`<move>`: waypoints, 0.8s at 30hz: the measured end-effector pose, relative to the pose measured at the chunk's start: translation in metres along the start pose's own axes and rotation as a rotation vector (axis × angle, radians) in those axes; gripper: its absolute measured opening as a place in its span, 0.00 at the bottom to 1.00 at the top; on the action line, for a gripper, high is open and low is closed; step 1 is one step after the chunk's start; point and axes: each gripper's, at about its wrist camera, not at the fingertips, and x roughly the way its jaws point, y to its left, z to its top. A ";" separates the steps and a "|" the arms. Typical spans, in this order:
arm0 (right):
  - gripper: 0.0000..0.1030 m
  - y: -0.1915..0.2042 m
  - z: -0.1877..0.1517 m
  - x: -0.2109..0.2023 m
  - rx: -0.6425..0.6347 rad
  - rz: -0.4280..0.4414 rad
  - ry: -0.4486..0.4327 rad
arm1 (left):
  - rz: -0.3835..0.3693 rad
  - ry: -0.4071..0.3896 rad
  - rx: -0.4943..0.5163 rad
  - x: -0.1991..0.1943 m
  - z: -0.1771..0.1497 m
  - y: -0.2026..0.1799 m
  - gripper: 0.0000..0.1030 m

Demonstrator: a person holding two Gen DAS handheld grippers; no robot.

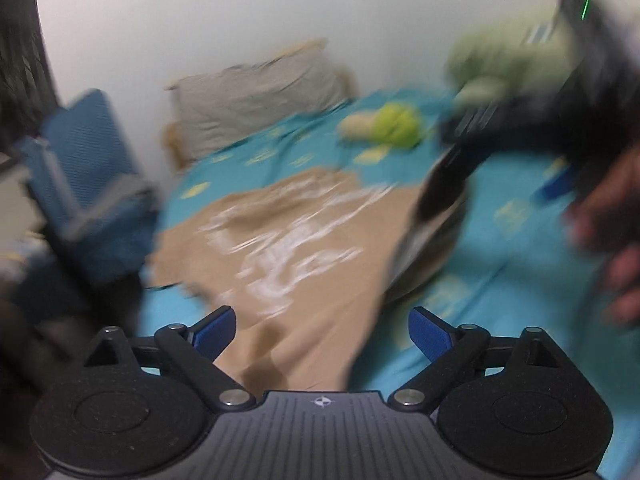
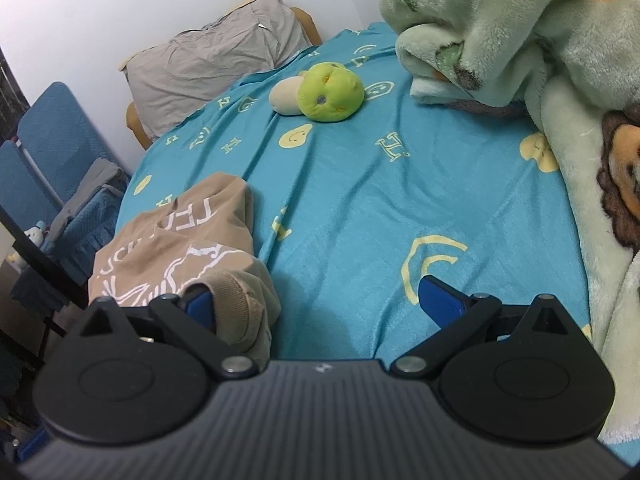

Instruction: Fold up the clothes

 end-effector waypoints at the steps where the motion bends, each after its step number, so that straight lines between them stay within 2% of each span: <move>1: 0.99 -0.002 0.000 0.000 0.011 0.001 0.002 | 0.034 0.020 -0.015 0.003 -0.002 0.004 0.92; 4: 0.99 -0.005 0.001 0.001 0.030 0.004 0.010 | 0.118 0.072 -0.097 0.007 -0.005 0.023 0.92; 6: 0.99 -0.005 0.001 0.002 0.031 0.005 0.015 | 0.151 0.079 -0.191 0.002 -0.005 0.043 0.92; 10: 0.99 -0.003 0.000 0.003 0.023 0.013 0.021 | 0.206 0.029 -0.298 -0.016 0.000 0.066 0.93; 14: 0.99 0.004 -0.002 0.001 -0.022 0.013 -0.003 | 0.236 0.007 -0.319 -0.020 0.003 0.071 0.93; 17: 0.99 0.008 -0.006 0.005 -0.071 -0.016 0.000 | 0.236 0.095 -0.272 -0.005 0.000 0.061 0.93; 21: 0.99 0.012 -0.014 0.016 -0.175 -0.127 0.027 | 0.228 0.296 -0.138 0.028 -0.017 0.045 0.94; 23: 0.99 0.008 -0.015 0.022 -0.175 -0.159 0.045 | 0.240 0.348 -0.150 0.034 -0.026 0.049 0.94; 24: 0.99 0.005 -0.015 0.024 -0.164 -0.168 0.047 | 0.255 0.346 -0.175 0.033 -0.026 0.054 0.94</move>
